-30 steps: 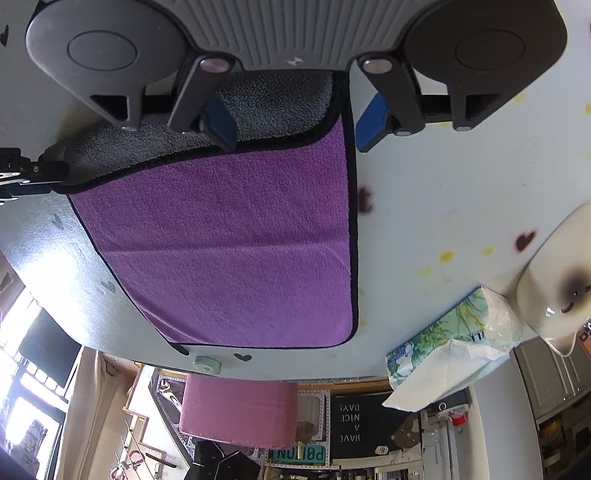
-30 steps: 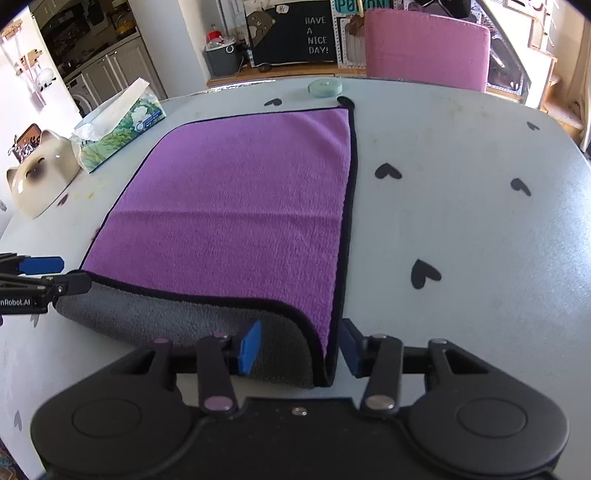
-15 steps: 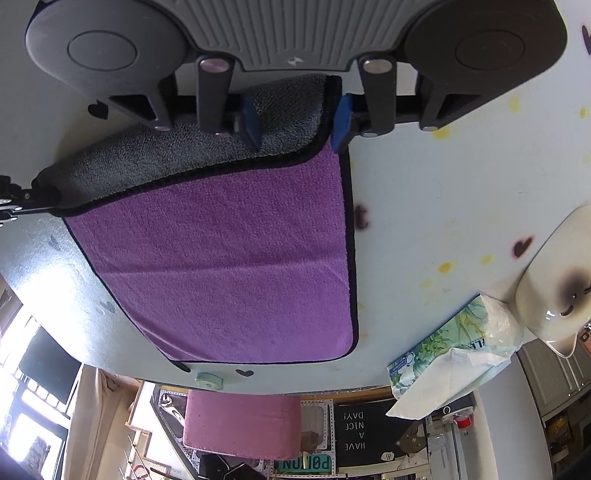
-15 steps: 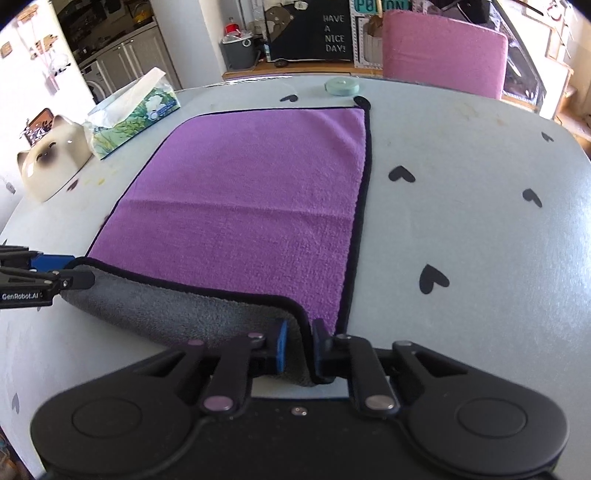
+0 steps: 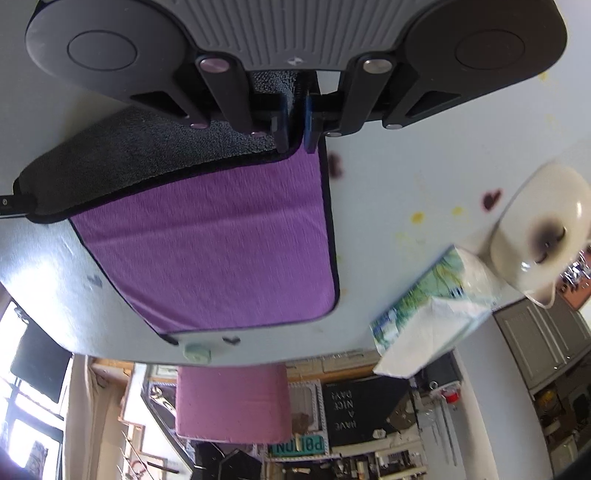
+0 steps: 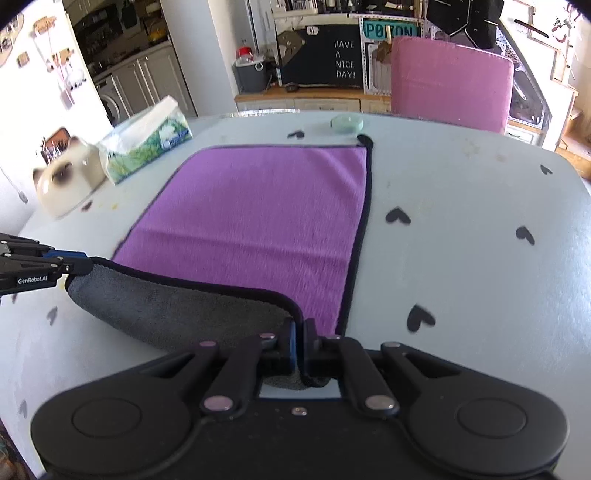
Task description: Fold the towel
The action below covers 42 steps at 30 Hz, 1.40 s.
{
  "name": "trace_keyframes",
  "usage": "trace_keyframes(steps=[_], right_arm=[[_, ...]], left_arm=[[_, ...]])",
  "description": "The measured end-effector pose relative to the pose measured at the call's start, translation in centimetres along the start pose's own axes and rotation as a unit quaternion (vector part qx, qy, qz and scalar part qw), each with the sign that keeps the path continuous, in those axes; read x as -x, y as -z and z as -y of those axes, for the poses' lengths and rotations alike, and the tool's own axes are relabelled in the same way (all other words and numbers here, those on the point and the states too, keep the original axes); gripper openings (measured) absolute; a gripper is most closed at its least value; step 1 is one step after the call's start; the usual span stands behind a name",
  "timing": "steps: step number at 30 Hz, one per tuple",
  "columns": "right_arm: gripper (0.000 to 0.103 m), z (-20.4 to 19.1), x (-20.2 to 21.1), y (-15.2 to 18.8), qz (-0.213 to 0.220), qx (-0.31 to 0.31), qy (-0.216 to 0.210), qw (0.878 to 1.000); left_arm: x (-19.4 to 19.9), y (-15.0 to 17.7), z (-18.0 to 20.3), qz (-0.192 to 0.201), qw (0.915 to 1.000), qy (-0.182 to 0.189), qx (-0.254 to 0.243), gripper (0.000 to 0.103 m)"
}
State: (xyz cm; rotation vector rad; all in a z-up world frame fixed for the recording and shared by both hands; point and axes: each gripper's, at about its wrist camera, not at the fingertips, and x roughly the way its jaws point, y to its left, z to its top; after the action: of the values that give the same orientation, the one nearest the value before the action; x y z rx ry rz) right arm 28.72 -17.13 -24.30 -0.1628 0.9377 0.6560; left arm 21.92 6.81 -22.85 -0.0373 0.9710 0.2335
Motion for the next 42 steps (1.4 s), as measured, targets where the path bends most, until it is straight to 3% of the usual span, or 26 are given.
trace_keyframes(steps=[10, 18, 33, 42], right_arm=[[0.004, 0.8, 0.7, -2.9, 0.024, 0.016, -0.012, 1.0], [0.004, 2.0, 0.8, -6.3, 0.04, 0.005, -0.013, 0.999], [0.004, 3.3, -2.7, -13.0, 0.057, -0.049, 0.038, 0.996], [0.004, 3.3, -5.5, -16.5, 0.062, -0.06, 0.069, 0.994]], left_arm=[[1.4, -3.8, 0.8, 0.031, 0.9979, -0.049, 0.028, 0.009], [1.3, -7.7, 1.0, 0.047, 0.9962, -0.062, 0.039, 0.009], [-3.2, -15.5, -1.4, 0.072, 0.9971, -0.018, 0.019, 0.008], [-6.5, -17.5, -2.4, 0.065, 0.9977, -0.015, 0.012, 0.008]])
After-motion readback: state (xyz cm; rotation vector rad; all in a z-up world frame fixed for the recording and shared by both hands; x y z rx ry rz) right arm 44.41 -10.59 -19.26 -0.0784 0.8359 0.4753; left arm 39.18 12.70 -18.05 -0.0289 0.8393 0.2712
